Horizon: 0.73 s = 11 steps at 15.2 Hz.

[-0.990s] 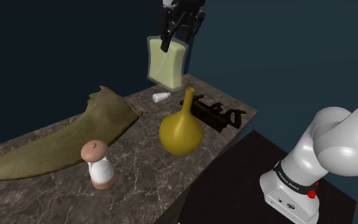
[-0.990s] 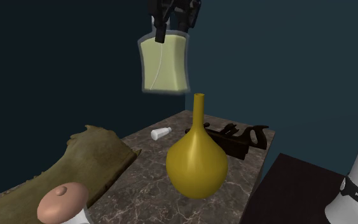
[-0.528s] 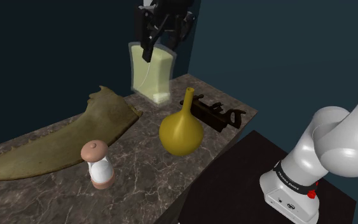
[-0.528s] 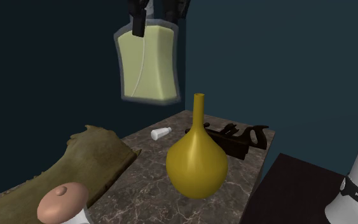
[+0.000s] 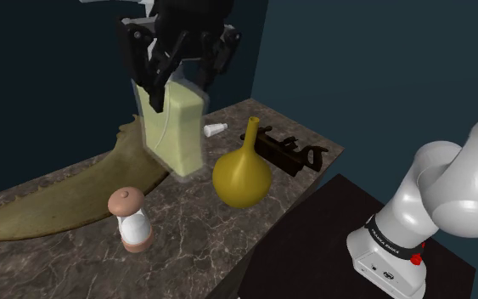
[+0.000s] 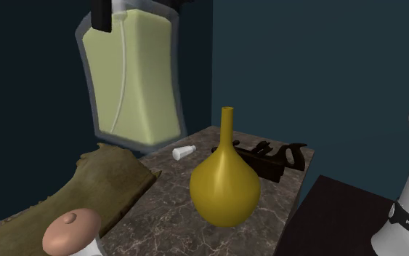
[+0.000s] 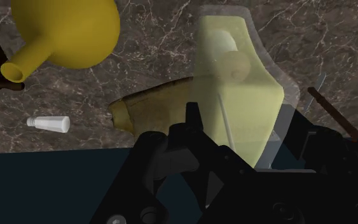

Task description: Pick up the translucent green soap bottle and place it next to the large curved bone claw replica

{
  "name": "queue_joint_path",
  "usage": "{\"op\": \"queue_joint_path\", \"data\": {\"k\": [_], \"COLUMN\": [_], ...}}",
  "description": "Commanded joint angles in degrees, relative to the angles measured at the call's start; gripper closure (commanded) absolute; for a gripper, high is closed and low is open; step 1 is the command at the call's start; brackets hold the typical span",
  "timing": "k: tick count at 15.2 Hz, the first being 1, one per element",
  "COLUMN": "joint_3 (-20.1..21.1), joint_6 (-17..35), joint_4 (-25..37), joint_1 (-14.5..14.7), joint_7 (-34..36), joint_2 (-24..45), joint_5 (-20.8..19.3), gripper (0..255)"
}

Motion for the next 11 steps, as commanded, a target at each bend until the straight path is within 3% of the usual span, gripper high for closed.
{"op": "queue_joint_path", "data": {"k": [1,3,11], "joint_3": [2.3,4.8,4.3], "joint_6": [-1.1,-2.5,4.0], "joint_4": [3.1,7.1,-0.5], "joint_1": [1.3,3.2,2.9], "joint_7": [3.8,8.2,8.5], "joint_2": [2.9,6.9,5.4], "joint_5": [-2.1,-5.2,-4.4], "gripper": [255,255,255]}}
